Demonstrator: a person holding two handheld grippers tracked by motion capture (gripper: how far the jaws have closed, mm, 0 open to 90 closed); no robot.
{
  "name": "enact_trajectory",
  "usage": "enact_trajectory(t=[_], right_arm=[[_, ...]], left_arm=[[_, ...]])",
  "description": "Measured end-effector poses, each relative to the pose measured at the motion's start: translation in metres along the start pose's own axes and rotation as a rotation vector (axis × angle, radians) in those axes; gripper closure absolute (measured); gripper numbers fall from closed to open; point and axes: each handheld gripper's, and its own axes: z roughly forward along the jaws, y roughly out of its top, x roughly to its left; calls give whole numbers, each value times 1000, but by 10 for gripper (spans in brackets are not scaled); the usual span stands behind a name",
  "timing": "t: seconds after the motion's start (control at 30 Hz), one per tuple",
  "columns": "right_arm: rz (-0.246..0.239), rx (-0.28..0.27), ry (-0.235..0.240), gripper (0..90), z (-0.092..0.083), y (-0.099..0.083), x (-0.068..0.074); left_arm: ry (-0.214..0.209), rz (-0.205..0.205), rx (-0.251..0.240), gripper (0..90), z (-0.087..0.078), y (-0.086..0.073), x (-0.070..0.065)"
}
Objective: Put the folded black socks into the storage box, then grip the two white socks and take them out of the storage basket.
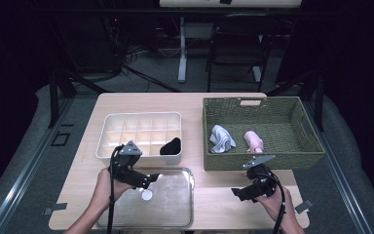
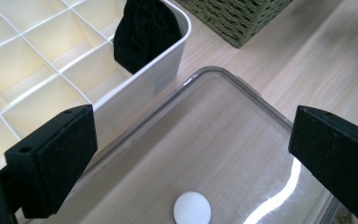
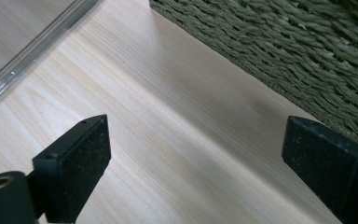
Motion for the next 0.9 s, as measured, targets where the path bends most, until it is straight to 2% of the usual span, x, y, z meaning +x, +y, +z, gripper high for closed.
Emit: enact_trajectory(t=[0.03,0.17,0.33,0.5,0.67,0.7,0.73,0.9], right_arm=[[-3,3,-9,54,0,0,0],[-2,5,3,24,0,2,1],[-11,7,3,0,0,2,2],[-46,2,21,0,-7,5,5],[-61,5,42,0,-11,8,7],[-78,7,40,0,-12,9,8],[-67,15,48,0,-13,10,10],[-83,28,65,0,-17,13,11]], left_arm=[[6,1,-4,9,-2,-4,-1],[11,-3,-9,3,-7,-14,-4],[12,1,-16,2,-12,-19,-6],[22,11,-31,1,-17,-26,-10],[17,4,-25,1,-14,-31,-10],[10,3,-15,0,-12,-34,-10],[9,3,-16,1,-12,-34,-10],[1,4,-19,0,-10,-38,-10]])
